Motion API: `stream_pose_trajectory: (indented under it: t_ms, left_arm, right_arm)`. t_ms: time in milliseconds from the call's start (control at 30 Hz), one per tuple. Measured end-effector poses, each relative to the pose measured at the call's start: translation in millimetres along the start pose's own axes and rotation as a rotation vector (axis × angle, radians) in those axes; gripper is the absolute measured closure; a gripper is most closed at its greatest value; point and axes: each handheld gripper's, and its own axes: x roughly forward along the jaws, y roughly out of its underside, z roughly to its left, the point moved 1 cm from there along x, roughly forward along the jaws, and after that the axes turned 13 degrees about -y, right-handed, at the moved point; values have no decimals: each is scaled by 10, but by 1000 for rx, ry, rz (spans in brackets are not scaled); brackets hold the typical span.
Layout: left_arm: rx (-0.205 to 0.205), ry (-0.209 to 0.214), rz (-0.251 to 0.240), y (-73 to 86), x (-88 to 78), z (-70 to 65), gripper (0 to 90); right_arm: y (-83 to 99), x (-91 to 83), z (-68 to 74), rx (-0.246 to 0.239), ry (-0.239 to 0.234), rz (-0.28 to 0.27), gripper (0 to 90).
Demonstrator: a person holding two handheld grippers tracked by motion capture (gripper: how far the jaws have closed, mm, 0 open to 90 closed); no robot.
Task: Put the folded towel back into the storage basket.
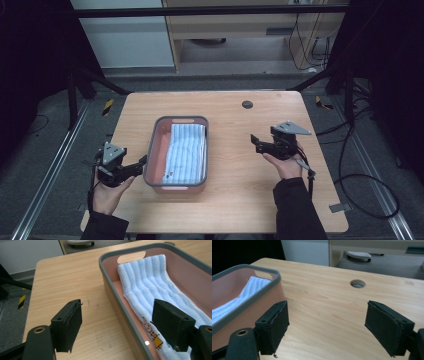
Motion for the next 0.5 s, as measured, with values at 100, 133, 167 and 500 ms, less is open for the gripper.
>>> stream_pose_trajectory:
  t_ms: [100,133,167,500]
  left_arm:
    - [13,-20,7,45,7,59,239]
    - [11,-24,9,66,12,88,241]
    - [9,-24,11,79,13,107,244]
    - [-17,-60,11,253,0,366,272]
  right_arm:
    - [129,-148,-101,7,5,-2,191]
    - [170,-193,-130,9,5,-3,191]
    - [214,-244,-162,10,6,1,191]
    - [545,-512,-259,-4,15,28,186]
